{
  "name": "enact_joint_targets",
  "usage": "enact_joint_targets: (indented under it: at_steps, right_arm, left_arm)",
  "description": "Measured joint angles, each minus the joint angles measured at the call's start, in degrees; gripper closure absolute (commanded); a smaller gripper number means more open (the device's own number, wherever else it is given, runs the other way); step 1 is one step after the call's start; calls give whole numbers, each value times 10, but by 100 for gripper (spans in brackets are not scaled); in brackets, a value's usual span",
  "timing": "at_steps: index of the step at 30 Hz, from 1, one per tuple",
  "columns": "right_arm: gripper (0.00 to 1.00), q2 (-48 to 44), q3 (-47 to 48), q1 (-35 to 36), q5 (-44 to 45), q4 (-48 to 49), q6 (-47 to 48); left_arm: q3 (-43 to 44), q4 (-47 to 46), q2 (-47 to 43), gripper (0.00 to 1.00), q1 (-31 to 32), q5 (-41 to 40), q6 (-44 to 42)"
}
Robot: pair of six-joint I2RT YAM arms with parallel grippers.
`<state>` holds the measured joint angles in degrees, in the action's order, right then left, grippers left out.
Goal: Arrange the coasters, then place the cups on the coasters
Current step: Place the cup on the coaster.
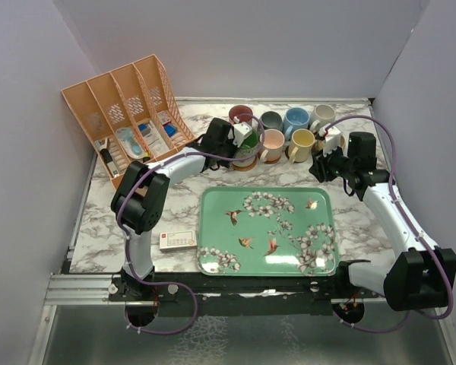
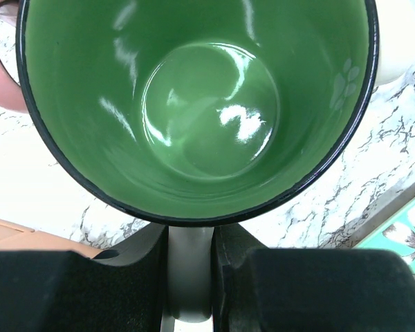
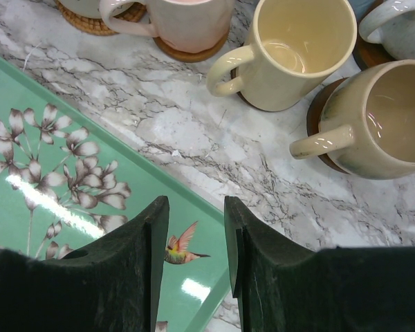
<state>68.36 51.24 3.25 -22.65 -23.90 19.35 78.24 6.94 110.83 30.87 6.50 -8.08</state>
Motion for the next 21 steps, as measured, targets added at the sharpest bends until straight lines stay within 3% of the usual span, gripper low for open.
enact_joint_targets:
  at_steps: [21]
  right_arm:
    - [62,0,0,-3,3,0,0]
  left_arm:
    - [-14,-31,4,100,0,-5,12]
